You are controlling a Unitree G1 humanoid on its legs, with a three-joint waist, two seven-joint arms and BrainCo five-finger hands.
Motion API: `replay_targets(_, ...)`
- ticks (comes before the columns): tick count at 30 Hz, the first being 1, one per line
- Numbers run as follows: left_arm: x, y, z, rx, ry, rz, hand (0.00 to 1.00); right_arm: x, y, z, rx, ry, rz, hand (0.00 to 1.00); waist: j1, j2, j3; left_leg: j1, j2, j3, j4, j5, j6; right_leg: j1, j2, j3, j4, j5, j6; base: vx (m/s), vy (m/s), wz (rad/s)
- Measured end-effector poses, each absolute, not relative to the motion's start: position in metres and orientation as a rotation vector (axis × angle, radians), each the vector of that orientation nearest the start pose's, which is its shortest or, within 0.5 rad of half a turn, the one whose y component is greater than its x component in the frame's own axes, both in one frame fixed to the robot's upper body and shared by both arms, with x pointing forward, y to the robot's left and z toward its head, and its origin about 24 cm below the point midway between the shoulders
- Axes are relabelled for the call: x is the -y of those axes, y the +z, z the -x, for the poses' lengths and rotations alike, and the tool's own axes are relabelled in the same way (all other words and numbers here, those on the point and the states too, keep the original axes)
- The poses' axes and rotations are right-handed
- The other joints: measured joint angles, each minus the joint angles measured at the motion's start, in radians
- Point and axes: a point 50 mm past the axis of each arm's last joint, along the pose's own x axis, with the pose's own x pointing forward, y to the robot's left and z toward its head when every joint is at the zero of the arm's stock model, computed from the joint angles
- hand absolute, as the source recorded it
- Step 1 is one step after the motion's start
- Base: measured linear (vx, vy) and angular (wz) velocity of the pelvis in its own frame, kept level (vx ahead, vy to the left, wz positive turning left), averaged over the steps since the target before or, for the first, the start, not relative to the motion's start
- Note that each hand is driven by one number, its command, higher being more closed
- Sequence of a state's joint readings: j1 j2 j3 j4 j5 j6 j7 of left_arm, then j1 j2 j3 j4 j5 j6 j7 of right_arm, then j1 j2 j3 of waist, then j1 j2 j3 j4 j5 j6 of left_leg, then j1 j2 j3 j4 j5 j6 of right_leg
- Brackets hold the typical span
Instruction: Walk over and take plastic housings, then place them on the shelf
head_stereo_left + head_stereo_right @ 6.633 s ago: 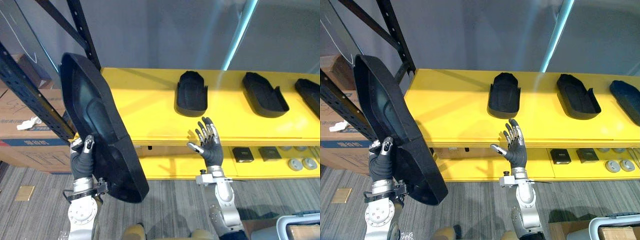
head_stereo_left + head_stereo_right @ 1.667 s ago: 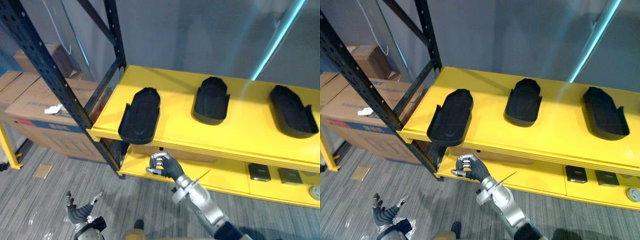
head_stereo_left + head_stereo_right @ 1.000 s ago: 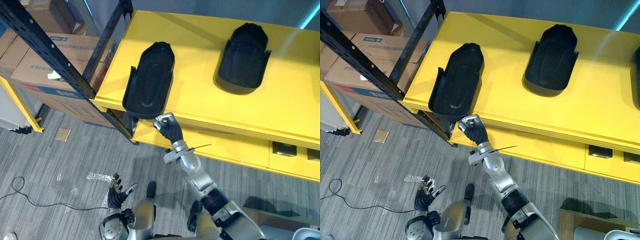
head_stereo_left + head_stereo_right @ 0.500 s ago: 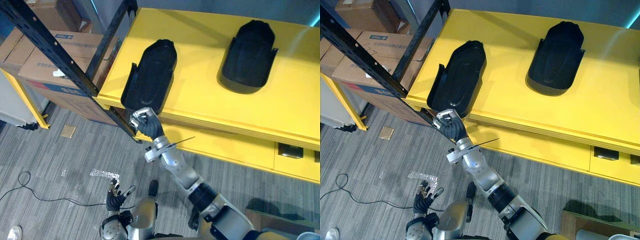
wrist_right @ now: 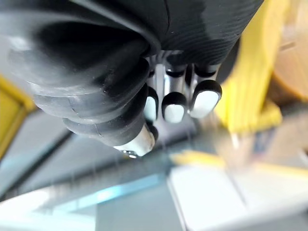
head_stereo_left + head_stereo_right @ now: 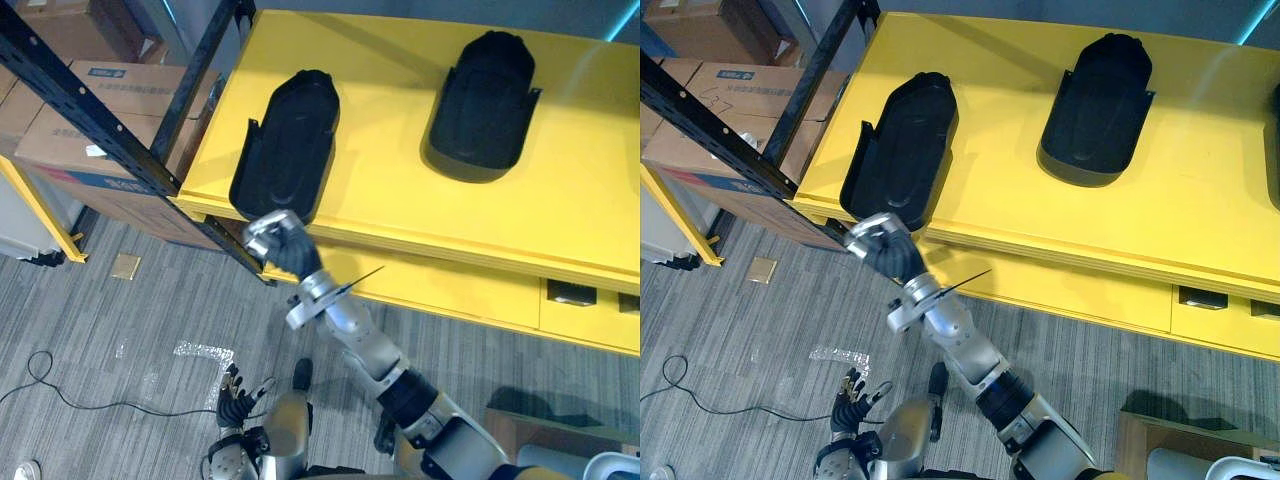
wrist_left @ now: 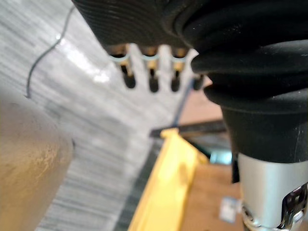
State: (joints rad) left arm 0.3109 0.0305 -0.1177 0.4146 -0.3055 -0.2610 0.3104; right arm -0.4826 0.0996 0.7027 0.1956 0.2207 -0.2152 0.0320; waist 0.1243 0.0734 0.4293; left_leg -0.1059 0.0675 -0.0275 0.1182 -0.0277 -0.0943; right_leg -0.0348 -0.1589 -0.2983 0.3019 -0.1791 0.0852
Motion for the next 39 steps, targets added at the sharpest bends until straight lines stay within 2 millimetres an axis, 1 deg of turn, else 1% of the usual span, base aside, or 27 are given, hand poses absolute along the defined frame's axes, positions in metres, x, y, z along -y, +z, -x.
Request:
replay_targets(1, -0.168, -0.088, -0.138, -0.492, 0.415, 0.183, 0.0, -0.065, 0.133, -0.241, 0.403, 0.944, -0.129, 1.0, 0.001, 0.0, 0.0, 0.0, 0.0, 0.0, 0.0, 0.0, 0.0, 0.001, 0.0, 0.0, 0.0, 0.0, 0.0, 0.03, -0.002, 0.03)
replay_targets(4, -0.169, -0.087, -0.138, -0.485, 0.418, 0.183, 0.0, -0.075, 0.131, -0.227, 0.407, 1.08, -0.1, 1.0, 0.004, 0.0, 0.0, -0.001, 0.0, -0.003, -0.001, 0.0, 0.0, 0.002, 0.0, -0.002, -0.001, 0.0, 0.0, 0.02, -0.01, 0.04)
replay_targets(7, -0.169, -0.087, -0.138, -0.479, 0.42, 0.183, 0.0, -0.079, 0.133, -0.22, 0.415, 1.176, -0.084, 1.0, 0.004, 0.0, 0.0, -0.001, 0.0, -0.004, -0.001, 0.0, 0.0, 0.002, 0.001, -0.003, -0.001, -0.001, -0.001, 0.0, 0.0, 0.0)
replay_targets(9, -0.169, -0.09, -0.139, -0.488, 0.419, 0.179, 0.0, -0.084, 0.128, -0.212, 0.396, 1.266, -0.056, 1.0, 0.003, 0.0, 0.0, -0.002, 0.0, -0.007, -0.001, 0.0, -0.001, 0.003, 0.001, -0.004, 0.0, -0.001, -0.001, 0.0, 0.0, 0.0)
replay_targets(13, -0.169, -0.089, -0.143, -0.483, 0.414, 0.178, 0.0, -0.095, 0.118, -0.197, 0.363, 1.352, 0.021, 1.0, 0.004, 0.0, 0.0, -0.011, -0.001, -0.017, 0.001, -0.001, -0.001, 0.002, 0.001, -0.013, 0.001, -0.003, -0.002, -0.01, -0.008, 0.07)
replay_targets(15, -0.169, -0.088, -0.145, -0.476, 0.411, 0.177, 0.0, -0.096, 0.116, -0.196, 0.36, 1.334, 0.051, 1.0, 0.004, 0.001, 0.004, -0.018, -0.002, -0.022, 0.01, -0.001, -0.001, 0.001, 0.001, -0.021, 0.002, -0.004, -0.002, -0.01, -0.008, 0.08)
replay_targets(17, -0.168, -0.087, -0.148, -0.468, 0.406, 0.178, 0.0, -0.095, 0.114, -0.201, 0.358, 1.288, 0.078, 1.0, 0.005, 0.0, 0.02, -0.019, -0.002, -0.024, 0.014, -0.001, -0.001, 0.0, -0.001, -0.023, 0.01, -0.007, -0.003, -0.03, -0.006, 0.04)
replay_targets(19, -0.166, -0.087, -0.15, -0.473, 0.393, 0.177, 0.0, -0.088, 0.104, -0.219, 0.311, 1.188, 0.11, 1.0, 0.006, 0.002, 0.04, -0.023, -0.004, -0.029, 0.015, -0.001, -0.001, -0.003, -0.003, -0.027, 0.019, -0.012, -0.003, -0.04, -0.006, 0.06)
replay_targets(20, -0.165, -0.087, -0.15, -0.479, 0.389, 0.176, 0.0, -0.085, 0.1, -0.224, 0.291, 1.155, 0.115, 1.0, 0.007, 0.003, 0.041, -0.026, -0.005, -0.031, 0.017, -0.001, -0.001, -0.005, -0.004, -0.029, 0.02, -0.012, -0.003, -0.03, -0.005, 0.11)
replay_targets(22, -0.166, -0.088, -0.149, -0.494, 0.385, 0.169, 0.0, -0.073, 0.09, -0.245, 0.248, 1.029, 0.166, 1.0, 0.008, 0.005, 0.042, -0.053, -0.008, -0.041, 0.032, -0.001, -0.001, -0.024, -0.006, -0.035, 0.031, -0.016, -0.003, -0.01, -0.003, 0.11)
replay_targets(25, -0.165, -0.089, -0.15, -0.501, 0.377, 0.165, 0.0, -0.063, 0.085, -0.263, 0.237, 0.903, 0.237, 1.0, 0.016, 0.012, 0.046, -0.071, -0.012, -0.045, 0.044, 0.0, -0.001, -0.037, -0.013, -0.041, 0.044, -0.017, -0.003, 0.0, 0.007, 0.08)
replay_targets(26, -0.165, -0.088, -0.151, -0.499, 0.373, 0.162, 0.0, -0.061, 0.085, -0.265, 0.241, 0.883, 0.251, 1.0, 0.019, 0.012, 0.046, -0.072, -0.012, -0.045, 0.046, 0.0, -0.001, -0.037, -0.014, -0.042, 0.046, -0.018, -0.004, 0.01, 0.007, 0.07)
replay_targets(27, -0.165, -0.088, -0.152, -0.496, 0.364, 0.156, 0.0, -0.058, 0.086, -0.271, 0.25, 0.84, 0.267, 1.0, 0.028, 0.012, 0.046, -0.073, -0.014, -0.045, 0.049, -0.001, -0.001, -0.037, -0.016, -0.043, 0.05, -0.022, -0.003, 0.01, 0.0, 0.09)
replay_targets(31, -0.165, -0.087, -0.154, -0.495, 0.348, 0.149, 0.0, -0.049, 0.101, -0.288, 0.303, 0.713, 0.288, 1.0, 0.032, 0.013, 0.046, -0.102, -0.018, -0.049, 0.065, -0.001, -0.001, -0.06, -0.024, -0.053, 0.073, -0.034, -0.005, -0.01, -0.006, 0.1)
replay_targets(33, -0.164, -0.087, -0.155, -0.495, 0.34, 0.15, 0.0, -0.041, 0.109, -0.299, 0.325, 0.634, 0.298, 1.0, 0.038, 0.015, 0.047, -0.107, -0.019, -0.048, 0.069, -0.001, 0.0, -0.07, -0.027, -0.053, 0.083, -0.034, -0.005, 0.0, 0.0, 0.0)
replay_targets(37, -0.162, -0.086, -0.157, -0.497, 0.334, 0.154, 0.0, -0.027, 0.12, -0.314, 0.36, 0.551, 0.349, 1.0, 0.048, 0.017, 0.048, -0.108, -0.021, -0.049, 0.076, -0.001, 0.0, -0.07, -0.029, -0.053, 0.09, -0.036, -0.006, 0.0, 0.0, 0.0)
replay_targets(39, -0.161, -0.086, -0.158, -0.506, 0.335, 0.174, 0.0, -0.021, 0.13, -0.322, 0.387, 0.512, 0.354, 1.0, 0.055, 0.025, 0.052, -0.114, -0.021, -0.053, 0.086, -0.001, 0.001, -0.07, -0.028, -0.055, 0.092, -0.036, -0.006, -0.04, 0.007, 0.05)
